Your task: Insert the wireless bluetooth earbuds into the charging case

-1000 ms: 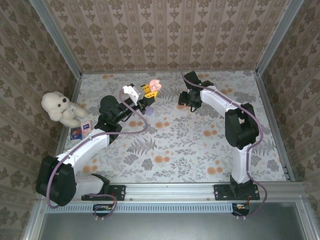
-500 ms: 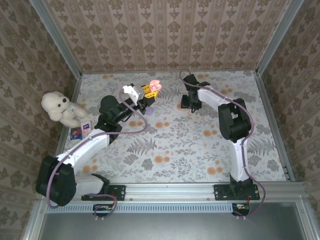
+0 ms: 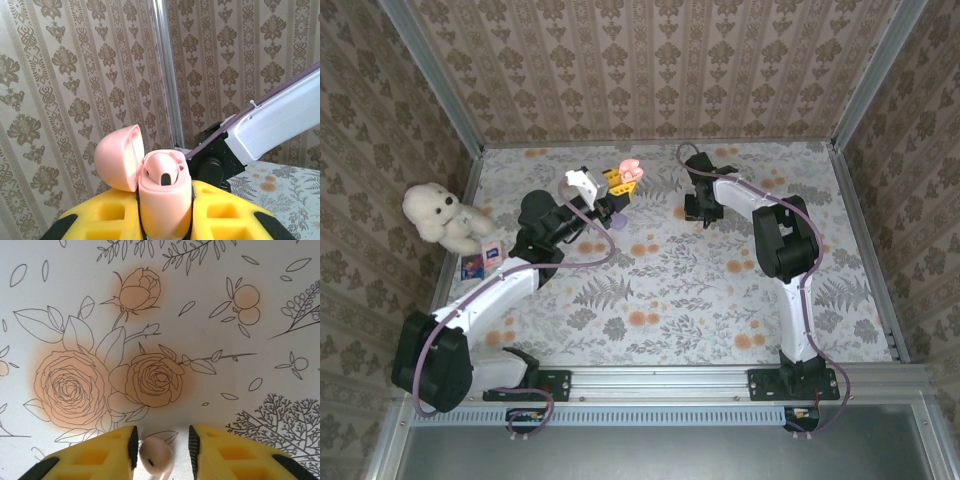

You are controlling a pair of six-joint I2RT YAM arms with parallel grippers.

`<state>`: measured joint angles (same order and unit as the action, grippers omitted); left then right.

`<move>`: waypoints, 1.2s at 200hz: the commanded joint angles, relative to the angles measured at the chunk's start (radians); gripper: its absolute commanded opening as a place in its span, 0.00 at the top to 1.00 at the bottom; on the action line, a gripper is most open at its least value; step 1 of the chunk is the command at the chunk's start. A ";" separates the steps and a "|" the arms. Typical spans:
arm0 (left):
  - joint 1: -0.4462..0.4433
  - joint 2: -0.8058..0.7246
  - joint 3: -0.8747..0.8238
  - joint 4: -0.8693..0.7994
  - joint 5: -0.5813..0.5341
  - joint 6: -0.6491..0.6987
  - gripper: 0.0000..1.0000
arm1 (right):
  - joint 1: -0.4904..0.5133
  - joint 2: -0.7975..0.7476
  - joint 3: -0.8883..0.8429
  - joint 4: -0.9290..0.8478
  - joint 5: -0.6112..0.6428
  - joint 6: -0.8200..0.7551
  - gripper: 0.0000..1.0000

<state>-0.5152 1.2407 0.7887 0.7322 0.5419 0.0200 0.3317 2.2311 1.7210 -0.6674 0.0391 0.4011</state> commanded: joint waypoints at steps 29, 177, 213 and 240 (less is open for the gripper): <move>0.004 -0.004 0.031 0.016 0.014 -0.023 1.00 | 0.044 -0.017 -0.065 -0.010 0.039 -0.016 0.72; -0.001 -0.009 0.004 0.047 0.006 -0.037 1.00 | 0.306 -0.219 -0.304 0.002 0.122 -0.033 0.81; -0.002 -0.001 0.004 0.055 0.007 -0.042 1.00 | 0.347 -0.210 -0.289 -0.046 0.172 -0.100 0.77; -0.002 0.003 0.005 0.061 0.008 -0.045 1.00 | 0.349 -0.238 -0.295 -0.047 0.167 -0.076 0.64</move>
<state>-0.5156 1.2419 0.7887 0.7486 0.5419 -0.0013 0.6846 2.0388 1.4254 -0.6628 0.1692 0.3340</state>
